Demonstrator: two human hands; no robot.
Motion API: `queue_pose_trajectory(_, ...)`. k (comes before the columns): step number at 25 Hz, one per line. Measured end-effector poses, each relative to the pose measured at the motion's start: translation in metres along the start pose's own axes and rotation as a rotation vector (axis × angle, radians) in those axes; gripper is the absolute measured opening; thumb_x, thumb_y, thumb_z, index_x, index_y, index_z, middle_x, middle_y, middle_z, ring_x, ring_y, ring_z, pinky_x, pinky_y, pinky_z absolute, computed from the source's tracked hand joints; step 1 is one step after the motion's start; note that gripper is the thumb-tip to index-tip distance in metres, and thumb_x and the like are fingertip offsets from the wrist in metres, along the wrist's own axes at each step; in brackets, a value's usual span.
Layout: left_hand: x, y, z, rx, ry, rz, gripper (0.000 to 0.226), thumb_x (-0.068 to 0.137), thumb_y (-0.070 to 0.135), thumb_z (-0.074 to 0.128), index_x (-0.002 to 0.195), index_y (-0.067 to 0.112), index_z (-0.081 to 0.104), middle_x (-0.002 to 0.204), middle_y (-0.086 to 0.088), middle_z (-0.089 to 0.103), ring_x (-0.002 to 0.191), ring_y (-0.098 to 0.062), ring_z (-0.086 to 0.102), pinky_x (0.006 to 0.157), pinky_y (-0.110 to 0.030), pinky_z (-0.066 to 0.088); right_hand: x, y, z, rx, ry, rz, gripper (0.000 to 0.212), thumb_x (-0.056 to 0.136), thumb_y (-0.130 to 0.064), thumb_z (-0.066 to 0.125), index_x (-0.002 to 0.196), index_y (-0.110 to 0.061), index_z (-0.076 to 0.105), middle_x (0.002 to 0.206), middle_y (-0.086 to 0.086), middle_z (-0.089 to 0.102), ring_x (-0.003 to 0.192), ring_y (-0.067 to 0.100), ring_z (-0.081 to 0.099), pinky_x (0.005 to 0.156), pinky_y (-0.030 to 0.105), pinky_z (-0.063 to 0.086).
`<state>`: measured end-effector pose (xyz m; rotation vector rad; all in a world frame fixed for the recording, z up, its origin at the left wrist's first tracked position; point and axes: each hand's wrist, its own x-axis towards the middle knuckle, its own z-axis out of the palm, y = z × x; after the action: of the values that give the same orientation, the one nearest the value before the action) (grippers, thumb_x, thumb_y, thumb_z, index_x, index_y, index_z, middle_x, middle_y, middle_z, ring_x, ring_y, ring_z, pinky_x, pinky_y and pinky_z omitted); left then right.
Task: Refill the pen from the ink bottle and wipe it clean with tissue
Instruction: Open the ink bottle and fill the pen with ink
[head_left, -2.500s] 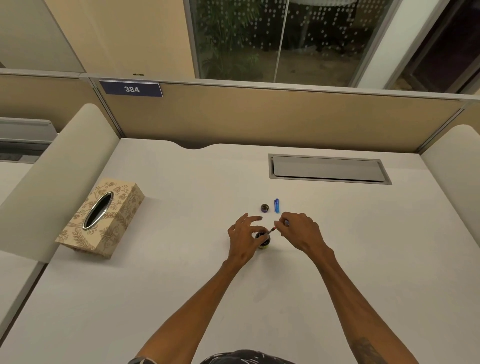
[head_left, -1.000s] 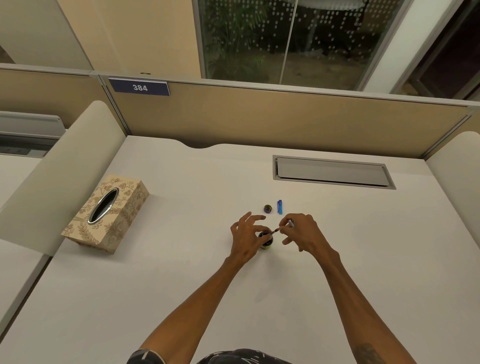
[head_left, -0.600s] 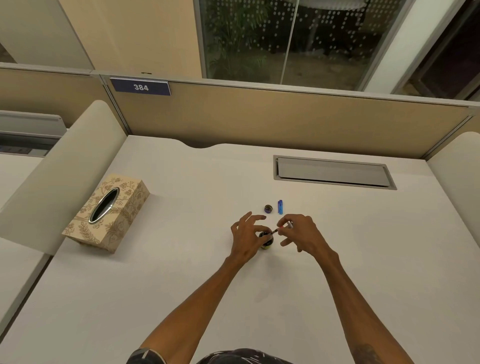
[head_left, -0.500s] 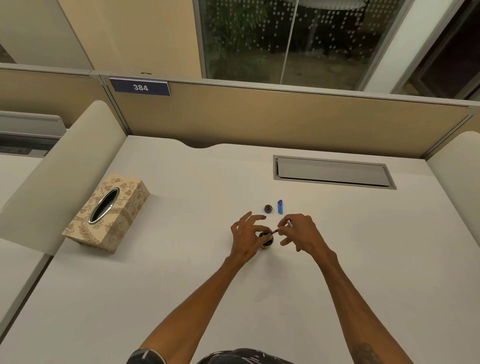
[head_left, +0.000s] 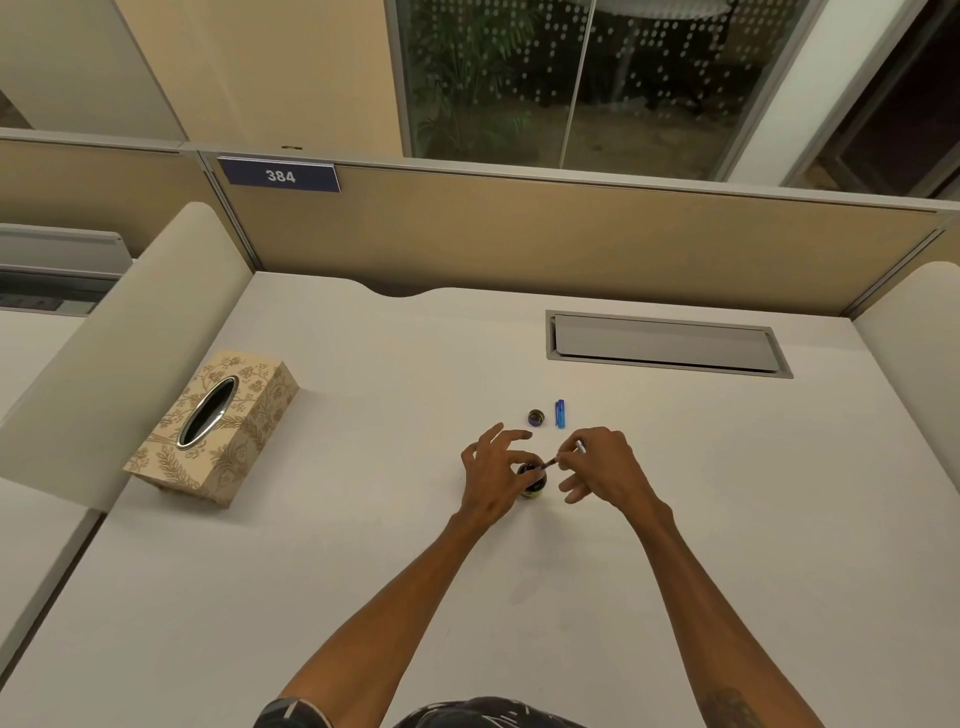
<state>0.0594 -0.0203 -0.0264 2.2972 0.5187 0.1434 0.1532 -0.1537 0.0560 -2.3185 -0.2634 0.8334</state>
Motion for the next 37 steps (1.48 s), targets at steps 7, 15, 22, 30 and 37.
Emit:
queue_pose_trajectory(7, 0.000, 0.002, -0.001, 0.005, -0.002, -0.009, 0.022, 0.088, 0.041, 0.069, 0.104, 0.029, 0.078, 0.143, 0.012, 0.053, 0.146, -0.015, 0.025, 0.114, -0.044, 0.014, -0.002, 0.002, 0.005, 0.024, 0.044, 0.031, 0.038, 0.093, -0.038, 0.065, 0.104, -0.002, 0.065, 0.078, 0.013, 0.074, 0.054, 0.023, 0.073, 0.047, 0.026, 0.057)
queue_pose_trajectory(15, 0.000, 0.001, 0.000, 0.000, -0.002, -0.004, 0.022, 0.088, 0.041, 0.068, 0.103, 0.028, 0.078, 0.142, 0.013, 0.053, 0.146, -0.014, 0.024, 0.114, -0.043, 0.014, -0.001, 0.004, 0.002, 0.026, 0.023, -0.022, 0.017, 0.092, -0.020, 0.066, 0.099, -0.004, 0.064, 0.083, 0.015, 0.075, 0.057, 0.027, 0.074, 0.058, 0.038, 0.063)
queue_pose_trajectory(22, 0.001, 0.001, 0.000, 0.001, -0.002, -0.007, 0.022, 0.088, 0.041, 0.069, 0.103, 0.028, 0.078, 0.142, 0.013, 0.053, 0.146, -0.015, 0.024, 0.114, -0.045, 0.015, -0.003, 0.003, 0.002, -0.007, 0.023, -0.035, 0.020, 0.092, -0.024, 0.068, 0.105, -0.010, 0.063, 0.090, 0.015, 0.074, 0.061, 0.026, 0.075, 0.054, 0.031, 0.061)
queue_pose_trajectory(30, -0.002, 0.002, 0.001, 0.010, 0.020, -0.018, 0.020, 0.087, 0.041, 0.070, 0.102, 0.031, 0.077, 0.143, 0.011, 0.054, 0.146, -0.017, 0.028, 0.114, -0.047, 0.020, -0.004, 0.001, 0.006, -0.023, 0.048, -0.029, 0.018, 0.093, -0.022, 0.066, 0.104, -0.008, 0.065, 0.092, 0.014, 0.074, 0.065, 0.024, 0.075, 0.055, 0.033, 0.062)
queue_pose_trajectory(37, -0.011, -0.003, -0.002, -0.147, 0.071, -0.068, 0.036, 0.084, 0.038, 0.075, 0.119, 0.035, 0.070, 0.142, 0.010, 0.056, 0.142, -0.016, 0.034, 0.112, -0.042, 0.025, -0.016, -0.003, -0.002, 0.015, 0.106, -0.079, 0.014, 0.094, -0.016, 0.064, 0.103, -0.005, 0.066, 0.089, 0.013, 0.072, 0.062, 0.021, 0.075, 0.045, 0.027, 0.058)
